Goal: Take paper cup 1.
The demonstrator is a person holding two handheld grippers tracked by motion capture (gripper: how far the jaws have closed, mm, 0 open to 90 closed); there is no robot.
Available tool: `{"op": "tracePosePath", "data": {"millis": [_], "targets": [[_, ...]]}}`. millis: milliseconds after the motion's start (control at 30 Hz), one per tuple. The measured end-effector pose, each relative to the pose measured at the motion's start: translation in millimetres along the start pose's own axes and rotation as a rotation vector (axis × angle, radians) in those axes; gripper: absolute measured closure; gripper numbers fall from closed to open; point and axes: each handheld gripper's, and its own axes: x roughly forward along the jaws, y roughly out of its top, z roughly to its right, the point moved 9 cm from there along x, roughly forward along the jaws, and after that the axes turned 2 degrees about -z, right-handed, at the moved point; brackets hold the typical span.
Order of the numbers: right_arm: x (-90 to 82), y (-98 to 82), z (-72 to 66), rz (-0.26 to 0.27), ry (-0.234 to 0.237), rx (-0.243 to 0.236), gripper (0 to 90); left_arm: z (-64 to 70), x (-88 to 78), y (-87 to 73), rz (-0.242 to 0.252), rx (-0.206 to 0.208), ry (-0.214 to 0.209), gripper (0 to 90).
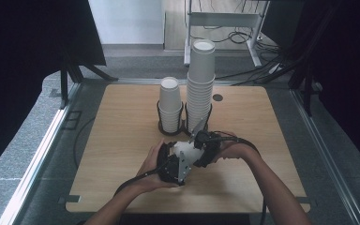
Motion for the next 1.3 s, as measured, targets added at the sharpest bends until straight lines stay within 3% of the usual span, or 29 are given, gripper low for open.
{"op": "tracePosePath", "data": {"millis": [233,367,433,533,700,1033,1300], "targets": [[-2.4,-0.9,3.3,0.072,-0.023,0.034,23.2,-10.5,-10.1,-5.1,0.009,-0.079,-0.004,0.0],[-2.4,-1.6,6.5,0.116,-0.051,0.059,23.2,-16.7,-15.4,-10.2,0.032,-0.179,-0.029,0.8],[-3.4,-1.6,7.7,0.147,-0.055,0.072,23.2,-17.9,-15.5,-13.2,0.029,-0.196,-0.030,0.8],[-5.6,-1.8,7.0,0.184,-0.060,0.094,23.1,-21.0,-13.5,-25.0,0.012,-0.260,-0.049,0.8],[-7.9,-0.6,5.6,0.250,-0.089,0.117,23.1,-25.2,-9.8,-36.7,-0.009,-0.339,-0.041,1.6],[-3.4,0.5,1.9,0.358,-0.111,0.169,23.0,-28.4,-5.2,-48.2,-0.019,-0.439,-0.043,4.0],[0.0,4.5,-2.3,0.459,-0.114,0.214,23.0,-34.8,-8.1,-48.4,0.015,-0.522,-0.056,5.2]]}}
